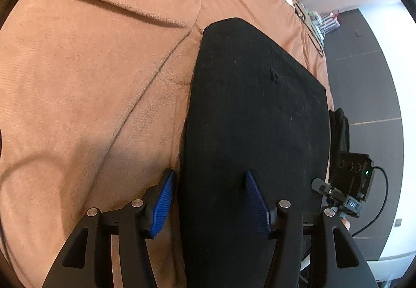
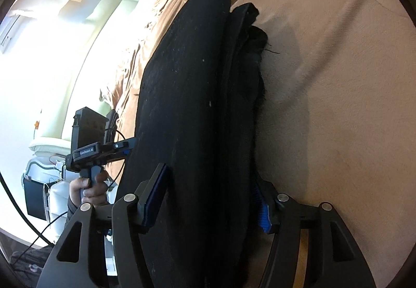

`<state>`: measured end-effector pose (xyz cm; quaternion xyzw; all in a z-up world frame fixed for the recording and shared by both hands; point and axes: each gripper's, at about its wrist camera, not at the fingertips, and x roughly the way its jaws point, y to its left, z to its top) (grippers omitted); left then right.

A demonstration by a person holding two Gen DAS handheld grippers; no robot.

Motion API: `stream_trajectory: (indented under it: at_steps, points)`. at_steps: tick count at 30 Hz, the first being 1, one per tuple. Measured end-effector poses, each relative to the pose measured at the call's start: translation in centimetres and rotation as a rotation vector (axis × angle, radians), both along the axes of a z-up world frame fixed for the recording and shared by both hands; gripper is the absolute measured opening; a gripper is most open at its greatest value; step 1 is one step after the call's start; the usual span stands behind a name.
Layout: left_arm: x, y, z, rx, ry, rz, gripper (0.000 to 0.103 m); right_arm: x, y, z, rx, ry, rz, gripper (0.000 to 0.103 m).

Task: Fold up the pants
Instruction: 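Grip the folded black pants stack with both tools at its end and edge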

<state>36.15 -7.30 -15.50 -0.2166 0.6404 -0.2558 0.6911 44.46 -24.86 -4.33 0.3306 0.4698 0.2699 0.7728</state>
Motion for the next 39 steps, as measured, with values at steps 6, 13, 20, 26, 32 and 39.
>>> stream_trajectory:
  at_steps: [6,13,20,26,32,39]
  points:
    - [-0.5,-0.5,1.1,0.013,-0.034,0.016,0.045,-0.6,1.2,0.6,-0.033,-0.029,-0.01,0.042]
    - [-1.3,-0.1,2.1,0.015,-0.064,0.03,0.04,-1.4,2.1,1.4,-0.087,-0.064,-0.017,0.032]
    - [-2.0,0.0,3.7,0.007,-0.109,0.049,0.028,-1.9,3.1,2.5,-0.106,-0.094,-0.027,0.024]
    - [-2.8,0.7,5.6,-0.009,-0.154,0.057,0.026,-2.6,3.6,3.5,-0.103,-0.122,-0.031,0.024]
    - [-3.2,2.5,7.8,-0.028,-0.202,0.082,0.026,-3.3,4.6,4.7,-0.104,-0.165,-0.027,0.024]
    - [-3.8,5.5,10.3,-0.034,-0.251,0.119,0.026,-3.2,6.6,5.9,-0.112,-0.21,-0.009,0.024]
